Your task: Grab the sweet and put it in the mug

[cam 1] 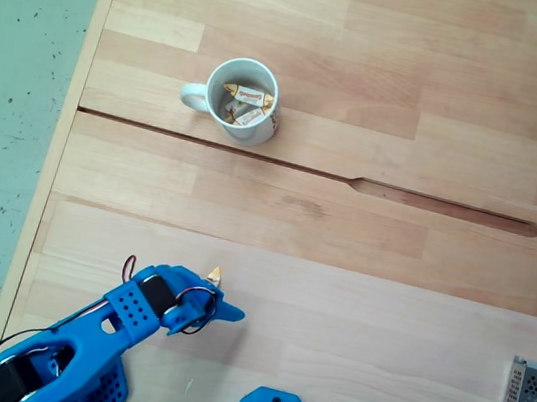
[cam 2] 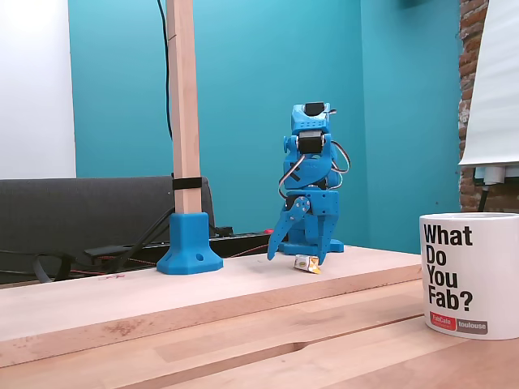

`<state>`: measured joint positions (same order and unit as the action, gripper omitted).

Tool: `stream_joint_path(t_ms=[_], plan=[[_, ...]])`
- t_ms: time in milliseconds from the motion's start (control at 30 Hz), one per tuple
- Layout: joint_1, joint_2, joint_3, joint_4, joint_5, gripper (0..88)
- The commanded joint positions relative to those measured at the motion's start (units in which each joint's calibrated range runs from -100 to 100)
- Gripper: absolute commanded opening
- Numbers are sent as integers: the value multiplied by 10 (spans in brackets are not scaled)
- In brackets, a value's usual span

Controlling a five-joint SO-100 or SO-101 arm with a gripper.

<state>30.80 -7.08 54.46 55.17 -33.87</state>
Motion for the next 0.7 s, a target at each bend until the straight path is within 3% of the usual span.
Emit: stream_joint_path(t_ms=[0,667], plan=[[-6,-4,4,-15,-2,390],[-7,32,17,-18,-6,389]])
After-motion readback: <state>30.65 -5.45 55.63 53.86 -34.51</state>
